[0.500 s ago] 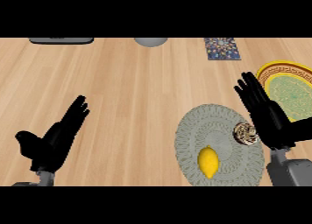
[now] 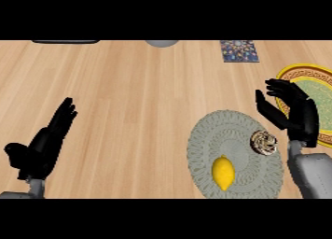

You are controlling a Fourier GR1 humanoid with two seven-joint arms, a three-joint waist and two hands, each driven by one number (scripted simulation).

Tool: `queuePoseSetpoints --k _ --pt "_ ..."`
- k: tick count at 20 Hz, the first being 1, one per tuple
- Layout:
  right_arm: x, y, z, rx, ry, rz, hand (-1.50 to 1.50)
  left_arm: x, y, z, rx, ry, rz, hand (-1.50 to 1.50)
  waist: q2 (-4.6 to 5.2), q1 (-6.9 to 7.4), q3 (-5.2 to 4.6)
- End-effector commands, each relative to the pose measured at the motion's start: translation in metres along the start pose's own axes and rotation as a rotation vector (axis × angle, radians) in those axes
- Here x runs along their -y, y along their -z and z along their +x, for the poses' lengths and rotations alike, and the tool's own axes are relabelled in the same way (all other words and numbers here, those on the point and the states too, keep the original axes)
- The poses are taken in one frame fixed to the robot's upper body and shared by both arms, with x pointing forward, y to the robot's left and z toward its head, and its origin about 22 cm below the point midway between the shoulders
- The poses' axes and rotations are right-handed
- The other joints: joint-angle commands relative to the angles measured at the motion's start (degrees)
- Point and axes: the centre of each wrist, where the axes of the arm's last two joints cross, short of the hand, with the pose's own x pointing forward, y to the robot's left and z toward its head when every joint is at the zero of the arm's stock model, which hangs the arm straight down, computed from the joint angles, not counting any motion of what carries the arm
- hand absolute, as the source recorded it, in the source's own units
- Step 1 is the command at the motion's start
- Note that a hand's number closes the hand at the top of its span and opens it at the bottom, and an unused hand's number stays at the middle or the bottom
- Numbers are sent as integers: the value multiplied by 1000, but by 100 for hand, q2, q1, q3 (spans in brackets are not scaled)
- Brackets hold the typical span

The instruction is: Pick the cupcake from the placemat and place it in the plate

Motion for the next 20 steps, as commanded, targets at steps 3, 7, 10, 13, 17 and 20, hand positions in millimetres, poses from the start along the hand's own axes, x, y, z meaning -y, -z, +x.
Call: queuePoseSetpoints --k 3,7,10,13,17,20 --pt "-60 -41 -36 124 -112 -331 -150 -22 1 -21 16 21 28 0 -15 2 55" --pt "-83 -73 -56 173 -211 -343 -150 -15 1 -38 15 17 28 0 -45 -46 59" --pt "-75 -73 -47 170 -264 -453 -150 -9 8 -36 19 21 29 0 -61 -80 54" --pt "-69 -97 -39 125 -286 -470 -150 -17 3 -51 11 16 22 0 -71 -110 47" --pt "-32 -95 -50 -53 -464 -399 -150 -24 10 -26 11 14 18 0 -86 -124 38" --pt "-17 -96 -55 -182 -606 -309 -150 -22 13 -30 6 3 34 0 -71 -148 29"
